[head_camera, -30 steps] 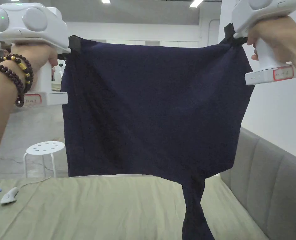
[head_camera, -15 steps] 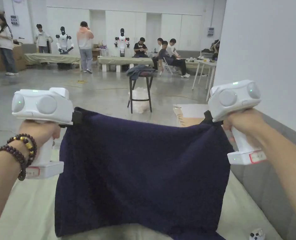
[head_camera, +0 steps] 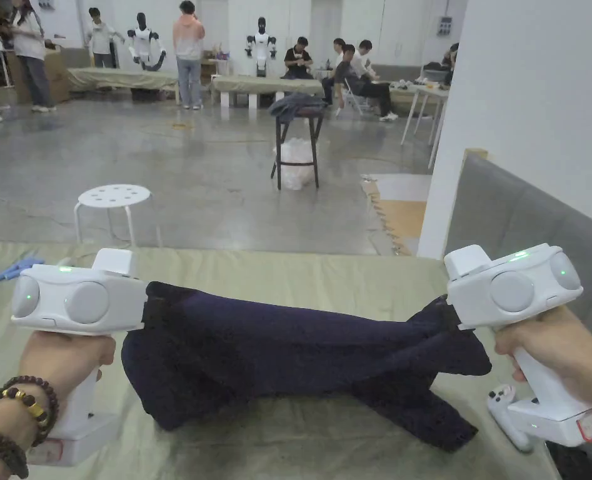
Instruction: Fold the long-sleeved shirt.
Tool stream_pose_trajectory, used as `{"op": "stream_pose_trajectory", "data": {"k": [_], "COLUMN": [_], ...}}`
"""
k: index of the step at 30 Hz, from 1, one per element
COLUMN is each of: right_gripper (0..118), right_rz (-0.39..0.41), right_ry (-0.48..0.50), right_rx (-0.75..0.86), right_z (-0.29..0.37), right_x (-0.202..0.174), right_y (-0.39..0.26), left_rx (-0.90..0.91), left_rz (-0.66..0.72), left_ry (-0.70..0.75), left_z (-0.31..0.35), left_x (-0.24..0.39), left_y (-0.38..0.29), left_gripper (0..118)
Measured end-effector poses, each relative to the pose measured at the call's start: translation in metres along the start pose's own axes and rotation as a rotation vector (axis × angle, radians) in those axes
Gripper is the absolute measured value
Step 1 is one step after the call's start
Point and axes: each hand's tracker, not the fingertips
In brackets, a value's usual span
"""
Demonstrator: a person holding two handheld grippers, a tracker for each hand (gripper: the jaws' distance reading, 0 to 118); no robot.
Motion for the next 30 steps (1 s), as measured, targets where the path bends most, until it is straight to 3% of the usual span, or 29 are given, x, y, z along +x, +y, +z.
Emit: {"op": "stream_pose_trajectory", "data": {"k": [7, 10, 12, 16, 23, 24, 25, 26, 27, 28, 30], "right_gripper": [5, 5, 5, 5, 8, 19, 44, 86, 111, 118, 118], "right_rz": [0.015, 0.086, 0.123, 0.120, 0.073, 0.057, 0.026, 0.001, -0.025, -0.044, -0.075], "right_ry": [0.100, 0.174, 0.203, 0.273, 0.269, 0.253, 0.235, 0.225, 0.223, 0.213, 0.191], "right_rx": [-0.202, -0.352, -0.426, -0.551, -0.563, -0.536, -0.500, -0.468, -0.421, -0.358, -0.274], "right_z": [0.016, 0.020, 0.030, 0.046, 0.040, 0.044, 0.049, 0.050, 0.055, 0.060, 0.066], "right_x": [-0.067, -0.092, -0.106, -0.121, -0.123, -0.119, -0.113, -0.105, -0.097, -0.089, -0.075], "right_y": [-0.173, -0.237, -0.267, -0.303, -0.310, -0.304, -0.298, -0.295, -0.288, -0.278, -0.260], "left_rx": [-0.285, -0.417, -0.477, -0.529, -0.538, -0.511, -0.477, -0.445, -0.412, -0.343, -0.298], "left_rz": [-0.012, -0.086, -0.084, -0.093, -0.030, -0.012, 0.006, 0.029, 0.047, 0.077, 0.089], "left_ry": [-0.047, -0.076, -0.084, -0.075, -0.098, -0.106, -0.114, -0.128, -0.145, -0.176, -0.182], "left_z": [0.035, 0.048, 0.052, 0.071, 0.071, 0.077, 0.080, 0.084, 0.089, 0.105, 0.107], "left_x": [0.004, 0.008, 0.001, -0.001, -0.010, -0.010, -0.013, -0.018, -0.023, -0.016, -0.021], "left_y": [-0.183, -0.239, -0.259, -0.281, -0.297, -0.294, -0.289, -0.280, -0.271, -0.256, -0.231], "left_gripper": [23, 23, 23, 23, 24, 34, 58, 95, 109, 110, 102]}}
